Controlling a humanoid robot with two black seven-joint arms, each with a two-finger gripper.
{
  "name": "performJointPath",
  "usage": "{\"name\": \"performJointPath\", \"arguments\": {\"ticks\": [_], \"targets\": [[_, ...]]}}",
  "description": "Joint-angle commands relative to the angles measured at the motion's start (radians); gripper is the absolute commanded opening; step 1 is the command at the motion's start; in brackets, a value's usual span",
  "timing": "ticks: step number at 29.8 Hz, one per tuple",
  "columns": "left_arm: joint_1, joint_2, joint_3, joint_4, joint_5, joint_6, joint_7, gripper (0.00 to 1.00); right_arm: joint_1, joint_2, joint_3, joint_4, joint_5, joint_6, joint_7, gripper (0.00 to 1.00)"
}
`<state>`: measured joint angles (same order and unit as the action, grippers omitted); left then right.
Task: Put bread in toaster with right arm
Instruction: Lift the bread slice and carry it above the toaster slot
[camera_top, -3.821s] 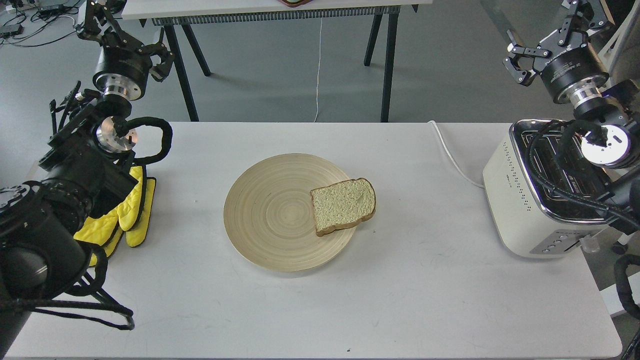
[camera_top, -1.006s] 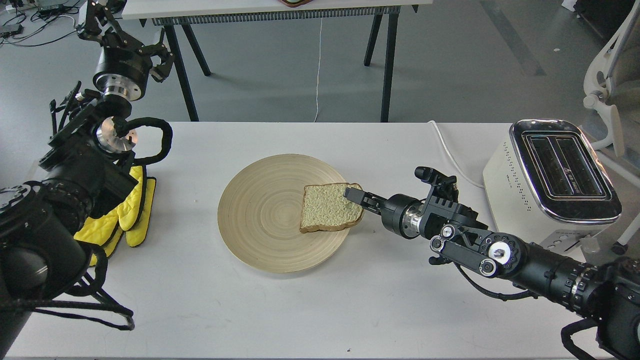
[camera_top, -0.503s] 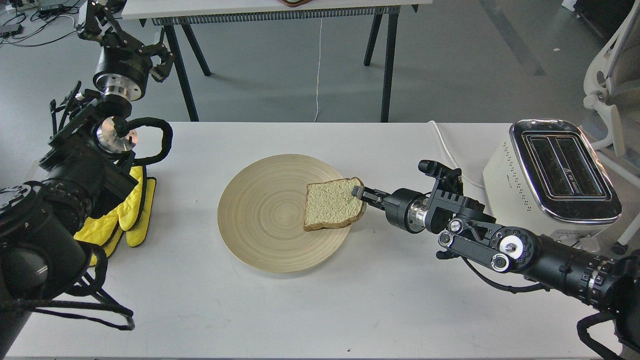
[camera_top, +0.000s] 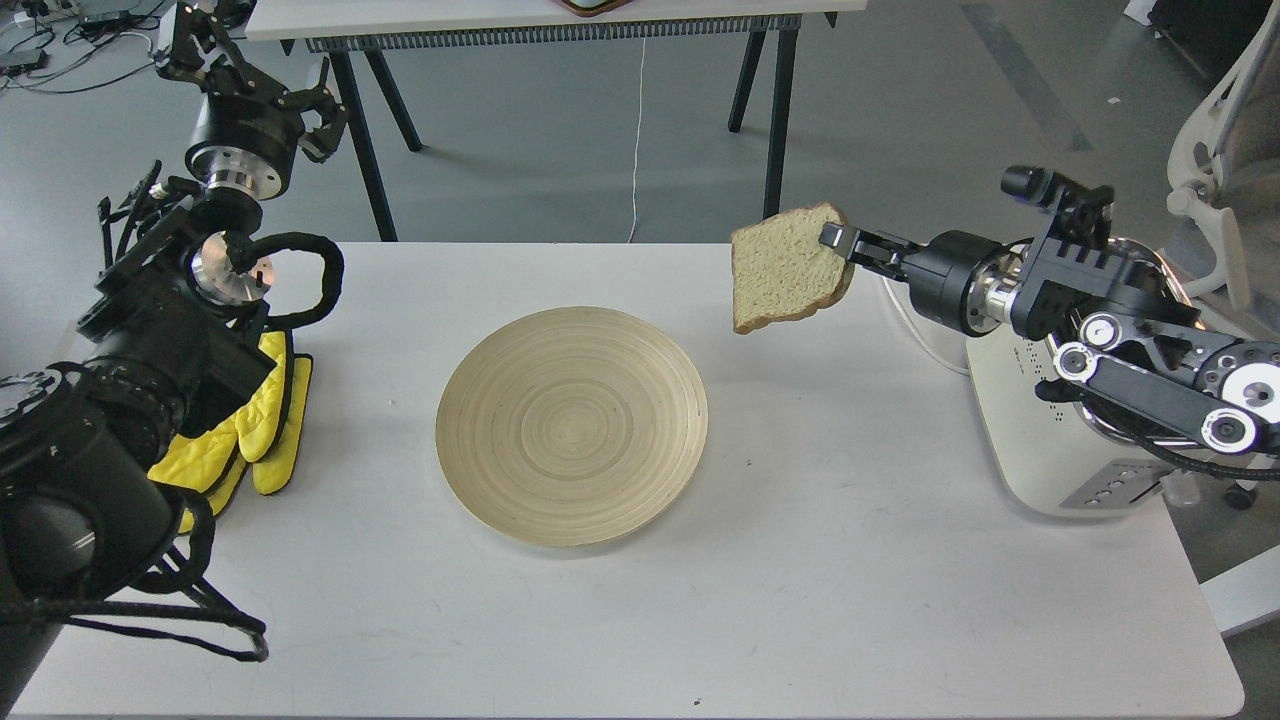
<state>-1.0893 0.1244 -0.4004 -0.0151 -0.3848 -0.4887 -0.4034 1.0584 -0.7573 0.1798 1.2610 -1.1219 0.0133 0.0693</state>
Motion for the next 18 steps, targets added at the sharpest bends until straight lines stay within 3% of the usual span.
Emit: {"name": "performJointPath", "arguments": {"ticks": [1,5,12,18], "targets": [[0.000,0.000,0.000,0.000,0.001,0.000,0.000,1.00,0.052,-0.170,-0.003,0.069,-0.071,0.005,0.000,0.00],[0.000,0.000,0.002,0.000,0.001,0.000,0.002,1.00,0.067,-0.339,0.000,0.132,-0.186,0.042,0.001,0.00],[0.000,0.001,0.002,0.000,0.001,0.000,0.002,1.00,0.058,-0.568,-0.002,0.242,-0.194,0.099,0.003,0.00],[0.000,0.001,0.002,0.000,0.001,0.000,0.002,1.00,0.029,-0.643,-0.031,0.259,-0.187,0.099,0.012,0.00]]}}
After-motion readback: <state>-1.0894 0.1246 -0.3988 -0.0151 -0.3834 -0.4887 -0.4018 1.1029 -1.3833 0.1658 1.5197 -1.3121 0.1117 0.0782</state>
